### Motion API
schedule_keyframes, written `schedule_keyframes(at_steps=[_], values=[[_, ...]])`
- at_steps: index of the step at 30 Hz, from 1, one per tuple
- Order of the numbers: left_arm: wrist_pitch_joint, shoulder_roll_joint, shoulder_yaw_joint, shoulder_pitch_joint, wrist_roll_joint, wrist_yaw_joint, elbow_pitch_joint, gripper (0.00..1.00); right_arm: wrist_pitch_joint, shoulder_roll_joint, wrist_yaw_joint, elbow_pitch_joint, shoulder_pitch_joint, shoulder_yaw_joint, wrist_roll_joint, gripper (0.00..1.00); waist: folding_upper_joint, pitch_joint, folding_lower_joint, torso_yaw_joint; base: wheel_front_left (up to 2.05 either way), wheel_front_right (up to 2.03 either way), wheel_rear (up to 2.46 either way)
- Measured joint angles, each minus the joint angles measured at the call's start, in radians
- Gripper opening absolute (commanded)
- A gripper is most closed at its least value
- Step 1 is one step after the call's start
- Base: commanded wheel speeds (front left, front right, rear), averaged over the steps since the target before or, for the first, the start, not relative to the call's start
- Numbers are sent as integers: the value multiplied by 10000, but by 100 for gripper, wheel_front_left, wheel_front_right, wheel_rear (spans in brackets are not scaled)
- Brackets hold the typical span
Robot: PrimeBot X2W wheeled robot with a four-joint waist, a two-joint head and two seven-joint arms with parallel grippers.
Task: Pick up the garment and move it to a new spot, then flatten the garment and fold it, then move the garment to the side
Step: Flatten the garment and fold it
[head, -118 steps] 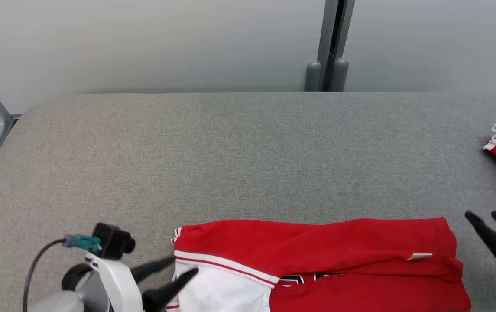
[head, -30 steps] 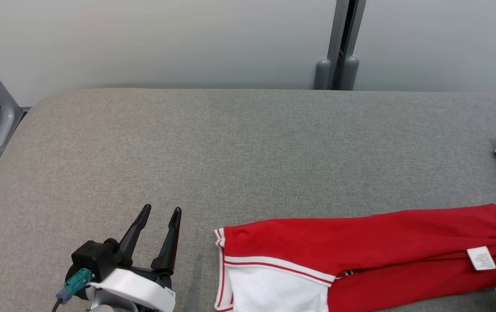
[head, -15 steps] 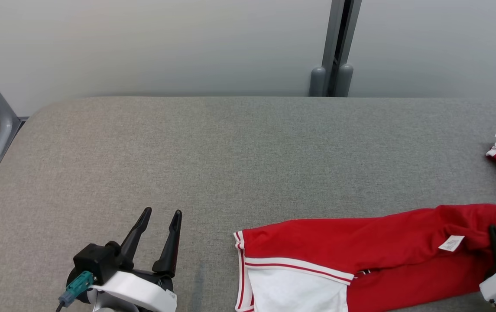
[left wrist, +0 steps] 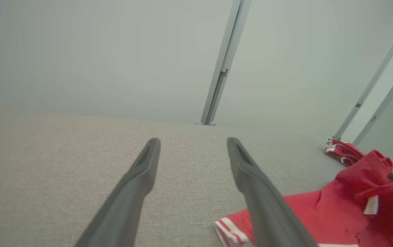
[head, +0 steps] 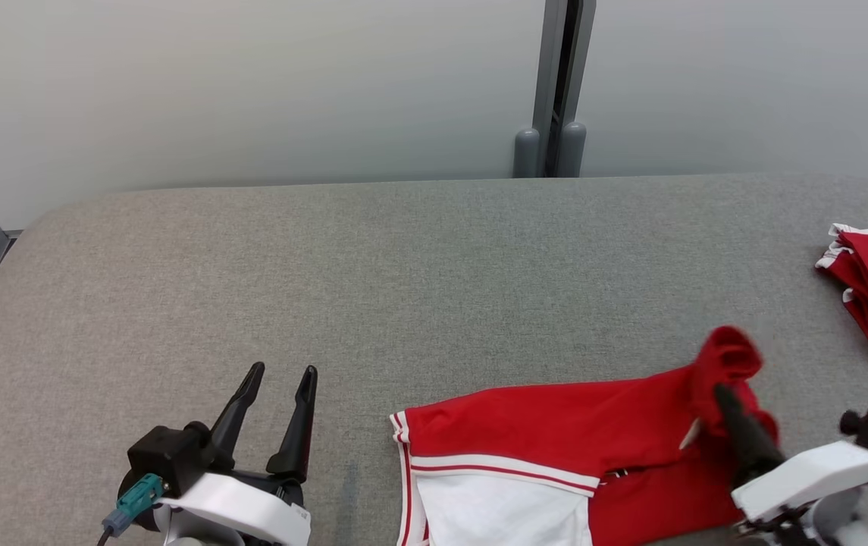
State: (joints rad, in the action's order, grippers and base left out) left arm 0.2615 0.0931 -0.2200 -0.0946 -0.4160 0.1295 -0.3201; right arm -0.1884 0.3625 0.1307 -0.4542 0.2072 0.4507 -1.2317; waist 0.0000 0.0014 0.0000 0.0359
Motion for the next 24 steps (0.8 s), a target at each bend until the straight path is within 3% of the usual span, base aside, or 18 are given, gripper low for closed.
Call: schedule_keyframes(at_steps=[10,24], values=[[0,-88,253,-153,-46,0,23,100,767,-1310,-2,1501,-556,138,-1871,0,0,219,0,130,0,0,0],[0,-201,428,-316,-67,0,-23,100,1709,-2631,-2,1488,-380,1225,-1931,0,0,278,0,725,0,0,0]])
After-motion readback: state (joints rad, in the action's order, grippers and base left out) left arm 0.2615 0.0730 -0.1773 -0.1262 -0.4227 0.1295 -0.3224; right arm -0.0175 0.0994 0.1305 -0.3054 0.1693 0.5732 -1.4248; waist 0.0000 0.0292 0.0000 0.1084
